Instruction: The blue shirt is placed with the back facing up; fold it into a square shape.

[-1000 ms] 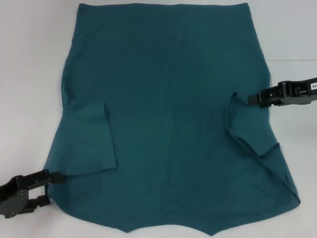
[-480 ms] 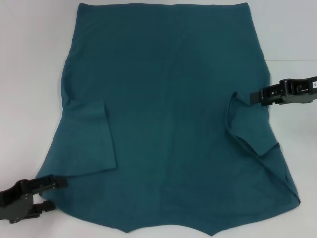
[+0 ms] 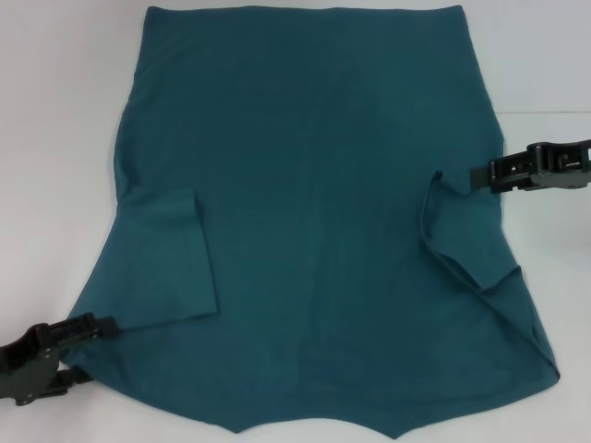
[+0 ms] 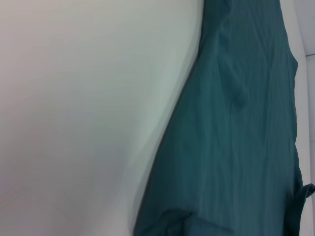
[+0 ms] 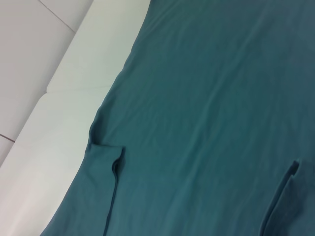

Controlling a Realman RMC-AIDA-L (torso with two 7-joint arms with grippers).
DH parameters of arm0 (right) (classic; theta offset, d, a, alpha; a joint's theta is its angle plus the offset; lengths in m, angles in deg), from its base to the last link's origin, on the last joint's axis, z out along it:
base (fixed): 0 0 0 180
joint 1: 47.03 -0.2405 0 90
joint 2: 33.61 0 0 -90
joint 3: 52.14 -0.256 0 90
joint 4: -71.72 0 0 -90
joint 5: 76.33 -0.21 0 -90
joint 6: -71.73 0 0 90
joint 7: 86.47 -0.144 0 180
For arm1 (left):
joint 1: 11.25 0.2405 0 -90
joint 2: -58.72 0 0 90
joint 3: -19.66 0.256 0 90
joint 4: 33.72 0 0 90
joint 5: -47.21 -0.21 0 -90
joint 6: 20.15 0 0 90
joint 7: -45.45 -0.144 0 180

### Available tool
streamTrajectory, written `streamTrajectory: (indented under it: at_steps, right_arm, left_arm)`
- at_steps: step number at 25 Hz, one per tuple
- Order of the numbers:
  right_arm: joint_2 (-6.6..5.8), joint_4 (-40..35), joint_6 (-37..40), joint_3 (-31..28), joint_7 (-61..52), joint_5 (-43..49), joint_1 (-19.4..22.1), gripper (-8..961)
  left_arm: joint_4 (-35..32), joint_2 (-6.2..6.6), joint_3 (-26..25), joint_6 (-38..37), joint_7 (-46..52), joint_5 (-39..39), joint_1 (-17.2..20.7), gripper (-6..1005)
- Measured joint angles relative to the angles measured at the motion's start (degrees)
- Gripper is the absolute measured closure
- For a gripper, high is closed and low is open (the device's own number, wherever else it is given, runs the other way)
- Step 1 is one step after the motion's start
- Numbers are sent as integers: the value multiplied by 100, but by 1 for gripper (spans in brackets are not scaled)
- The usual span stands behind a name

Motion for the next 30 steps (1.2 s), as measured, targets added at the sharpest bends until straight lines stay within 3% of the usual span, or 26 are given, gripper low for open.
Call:
streamTrajectory:
  at_steps: [11,21,30]
  right_arm:
    - [-22,10,-18,2,0,-25,8,466]
    - [-23,14,11,4,0,-80,17,465]
    - [-23,7,10,4,0,-88,18,465]
  left_arm:
    - [12,-11,-384,90,-24,45,67,84]
    - [127,-68,-463,144,-314,557,53,84]
    - [122,-52,-462,304,-229,482,125,85]
